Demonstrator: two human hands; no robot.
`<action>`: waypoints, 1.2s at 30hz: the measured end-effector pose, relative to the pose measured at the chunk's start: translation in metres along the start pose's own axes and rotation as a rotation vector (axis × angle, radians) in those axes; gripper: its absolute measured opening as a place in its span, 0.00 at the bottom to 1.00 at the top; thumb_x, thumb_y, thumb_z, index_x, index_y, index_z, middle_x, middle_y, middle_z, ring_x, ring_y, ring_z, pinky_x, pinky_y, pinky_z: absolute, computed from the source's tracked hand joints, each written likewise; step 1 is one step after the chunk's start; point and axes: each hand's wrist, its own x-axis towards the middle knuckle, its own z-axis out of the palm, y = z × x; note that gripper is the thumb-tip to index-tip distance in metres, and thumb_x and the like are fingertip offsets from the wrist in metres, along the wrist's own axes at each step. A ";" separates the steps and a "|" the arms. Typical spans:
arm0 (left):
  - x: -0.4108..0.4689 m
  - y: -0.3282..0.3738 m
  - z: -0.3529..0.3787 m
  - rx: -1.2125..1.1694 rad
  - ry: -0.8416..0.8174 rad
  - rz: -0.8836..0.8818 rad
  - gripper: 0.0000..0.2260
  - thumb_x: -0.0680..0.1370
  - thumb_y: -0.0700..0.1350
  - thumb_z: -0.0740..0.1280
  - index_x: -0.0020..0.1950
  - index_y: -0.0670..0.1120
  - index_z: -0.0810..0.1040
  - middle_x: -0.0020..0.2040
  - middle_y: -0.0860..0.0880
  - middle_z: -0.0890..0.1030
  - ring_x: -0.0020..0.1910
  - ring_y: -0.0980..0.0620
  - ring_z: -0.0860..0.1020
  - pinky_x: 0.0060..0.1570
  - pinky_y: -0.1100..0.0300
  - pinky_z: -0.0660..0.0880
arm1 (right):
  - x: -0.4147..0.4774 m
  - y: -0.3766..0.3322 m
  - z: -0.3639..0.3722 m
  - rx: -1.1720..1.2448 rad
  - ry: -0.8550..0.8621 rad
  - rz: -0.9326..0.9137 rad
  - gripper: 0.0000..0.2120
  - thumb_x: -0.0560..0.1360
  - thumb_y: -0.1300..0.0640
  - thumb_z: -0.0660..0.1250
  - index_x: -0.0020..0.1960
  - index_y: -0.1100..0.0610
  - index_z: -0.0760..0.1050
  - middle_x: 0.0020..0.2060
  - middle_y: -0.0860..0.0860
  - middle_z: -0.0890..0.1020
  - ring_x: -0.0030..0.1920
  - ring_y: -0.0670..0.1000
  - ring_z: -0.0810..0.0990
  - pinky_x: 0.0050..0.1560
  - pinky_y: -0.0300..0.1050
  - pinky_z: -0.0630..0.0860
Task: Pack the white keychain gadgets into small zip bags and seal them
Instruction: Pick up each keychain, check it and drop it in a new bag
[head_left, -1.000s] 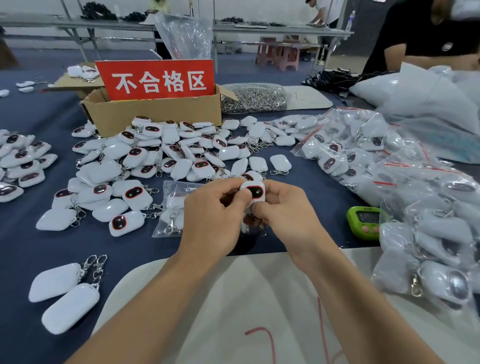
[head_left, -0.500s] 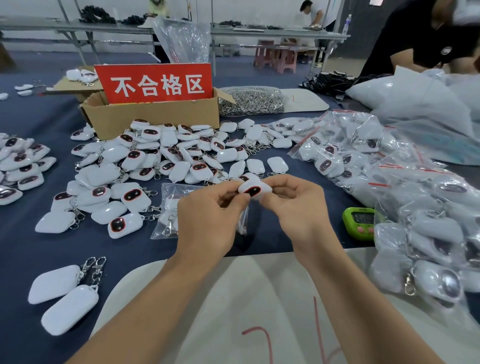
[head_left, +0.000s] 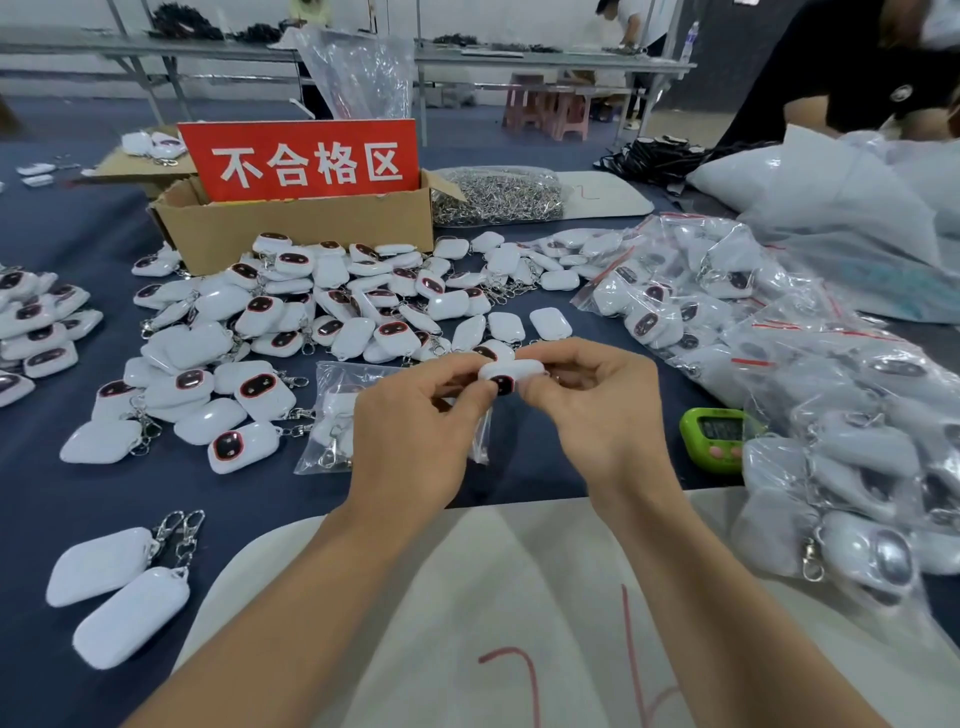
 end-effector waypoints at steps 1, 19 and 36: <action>-0.001 0.001 -0.001 0.001 -0.008 0.018 0.10 0.77 0.47 0.75 0.55 0.59 0.86 0.46 0.66 0.85 0.48 0.63 0.83 0.54 0.59 0.80 | 0.000 0.000 0.000 0.055 -0.015 0.040 0.12 0.72 0.68 0.75 0.43 0.51 0.87 0.35 0.46 0.87 0.37 0.46 0.86 0.41 0.36 0.79; -0.002 -0.001 -0.003 -0.028 -0.138 -0.012 0.20 0.79 0.57 0.64 0.37 0.42 0.78 0.32 0.46 0.78 0.35 0.45 0.74 0.36 0.52 0.69 | -0.003 -0.007 0.000 0.172 -0.195 0.133 0.09 0.71 0.54 0.71 0.41 0.60 0.85 0.32 0.52 0.79 0.33 0.49 0.72 0.37 0.38 0.73; 0.001 -0.006 0.007 0.733 -0.132 -0.123 0.07 0.77 0.56 0.67 0.42 0.56 0.78 0.37 0.57 0.79 0.41 0.51 0.78 0.37 0.56 0.66 | 0.000 -0.002 -0.005 -0.186 0.088 0.242 0.05 0.70 0.47 0.77 0.35 0.41 0.85 0.26 0.43 0.83 0.25 0.41 0.73 0.31 0.34 0.70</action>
